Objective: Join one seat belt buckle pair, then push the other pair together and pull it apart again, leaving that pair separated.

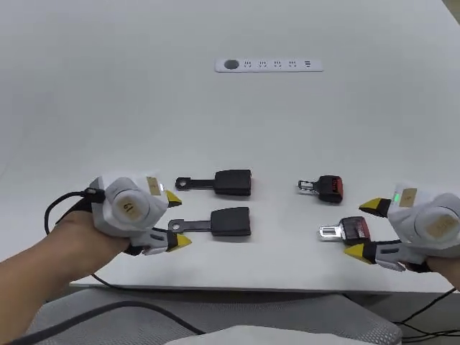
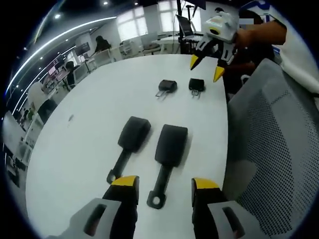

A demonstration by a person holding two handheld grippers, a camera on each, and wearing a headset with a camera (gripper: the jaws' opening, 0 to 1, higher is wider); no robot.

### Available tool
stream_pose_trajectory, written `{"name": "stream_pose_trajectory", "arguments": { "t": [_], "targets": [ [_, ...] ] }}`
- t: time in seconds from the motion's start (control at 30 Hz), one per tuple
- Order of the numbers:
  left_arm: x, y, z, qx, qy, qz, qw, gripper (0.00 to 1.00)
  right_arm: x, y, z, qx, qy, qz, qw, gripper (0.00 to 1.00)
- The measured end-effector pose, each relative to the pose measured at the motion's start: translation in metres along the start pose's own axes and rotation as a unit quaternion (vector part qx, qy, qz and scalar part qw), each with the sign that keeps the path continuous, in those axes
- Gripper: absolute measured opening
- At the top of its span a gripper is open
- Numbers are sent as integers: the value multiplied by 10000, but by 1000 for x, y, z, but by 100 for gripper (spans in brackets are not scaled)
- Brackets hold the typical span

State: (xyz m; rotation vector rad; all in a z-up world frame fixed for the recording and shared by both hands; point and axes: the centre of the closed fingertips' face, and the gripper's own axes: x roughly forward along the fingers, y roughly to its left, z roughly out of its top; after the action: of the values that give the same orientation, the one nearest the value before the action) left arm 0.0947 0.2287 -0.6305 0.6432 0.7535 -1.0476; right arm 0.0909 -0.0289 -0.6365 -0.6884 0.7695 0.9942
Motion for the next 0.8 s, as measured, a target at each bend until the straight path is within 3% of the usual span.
{"name": "stream_pose_trajectory", "arguments": {
  "t": [0.13, 0.2, 0.27, 0.63, 0.8],
  "targets": [
    [12, -4, 12, 304, 6, -82, 9995, 42, 4, -1, -4, -154, 123, 109, 9997, 44],
    [19, -6, 23, 545, -151, -154, 9983, 38, 7, -1, -7, -214, 195, 189, 9994, 43],
    [25, -4, 24, 505, -99, -165, 9985, 33, 8, 1, -9, -285, 263, 269, 9989, 42],
    [45, -3, 31, 838, 83, -382, 9957, 34, 18, -4, -21, -514, 497, 515, 9961, 40],
    [53, -4, 29, 946, 186, -507, 9940, 34, 19, -8, -26, -593, 600, 573, 9948, 40]
  ]
}}
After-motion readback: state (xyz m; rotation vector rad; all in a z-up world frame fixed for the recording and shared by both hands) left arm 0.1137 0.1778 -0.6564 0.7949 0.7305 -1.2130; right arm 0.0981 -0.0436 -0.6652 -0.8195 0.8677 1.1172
